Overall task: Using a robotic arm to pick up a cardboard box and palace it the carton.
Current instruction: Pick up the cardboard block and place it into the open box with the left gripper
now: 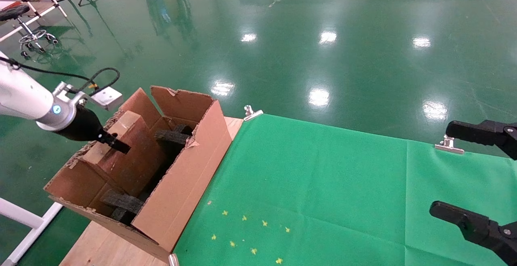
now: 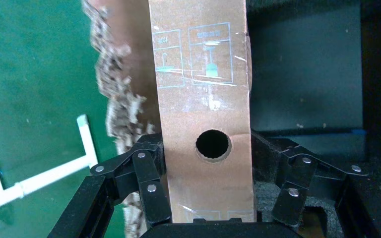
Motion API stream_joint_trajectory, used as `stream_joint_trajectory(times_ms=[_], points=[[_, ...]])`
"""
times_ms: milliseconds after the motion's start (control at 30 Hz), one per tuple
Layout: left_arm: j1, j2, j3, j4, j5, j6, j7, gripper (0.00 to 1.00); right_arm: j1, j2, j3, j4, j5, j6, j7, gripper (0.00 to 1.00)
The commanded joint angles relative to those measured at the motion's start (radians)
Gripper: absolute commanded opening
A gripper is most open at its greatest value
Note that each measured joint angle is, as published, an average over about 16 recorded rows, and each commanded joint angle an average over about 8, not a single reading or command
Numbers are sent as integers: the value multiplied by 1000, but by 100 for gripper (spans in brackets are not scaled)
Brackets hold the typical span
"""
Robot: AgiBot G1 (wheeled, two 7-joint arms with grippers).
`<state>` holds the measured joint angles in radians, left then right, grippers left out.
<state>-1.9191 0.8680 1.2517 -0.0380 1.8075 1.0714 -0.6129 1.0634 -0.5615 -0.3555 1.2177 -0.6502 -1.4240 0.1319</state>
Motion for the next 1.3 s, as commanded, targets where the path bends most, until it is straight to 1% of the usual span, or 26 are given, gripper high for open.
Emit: stream_joint_trajectory(times_ms=[33,367,400,633,667,1300], points=[[16,9,2,13,3,-5,-1,0,0,0,0,0,0,0,0,100],[79,36,9,58,12,-51,-77,0,0,0,0,0,0,0,0,100],[83,38,10,60,13,-59,-85,8,0,0,0,0,0,0,0,100],[102,49,18,67,23,-103,-113,95,0,0,0,0,0,0,0,100],[104,50,19,68,25,-106,-114,100,0,0,0,0,0,0,0,100],[98,45,17,66,26,-100,-109,100,0,0,0,0,0,0,0,100]])
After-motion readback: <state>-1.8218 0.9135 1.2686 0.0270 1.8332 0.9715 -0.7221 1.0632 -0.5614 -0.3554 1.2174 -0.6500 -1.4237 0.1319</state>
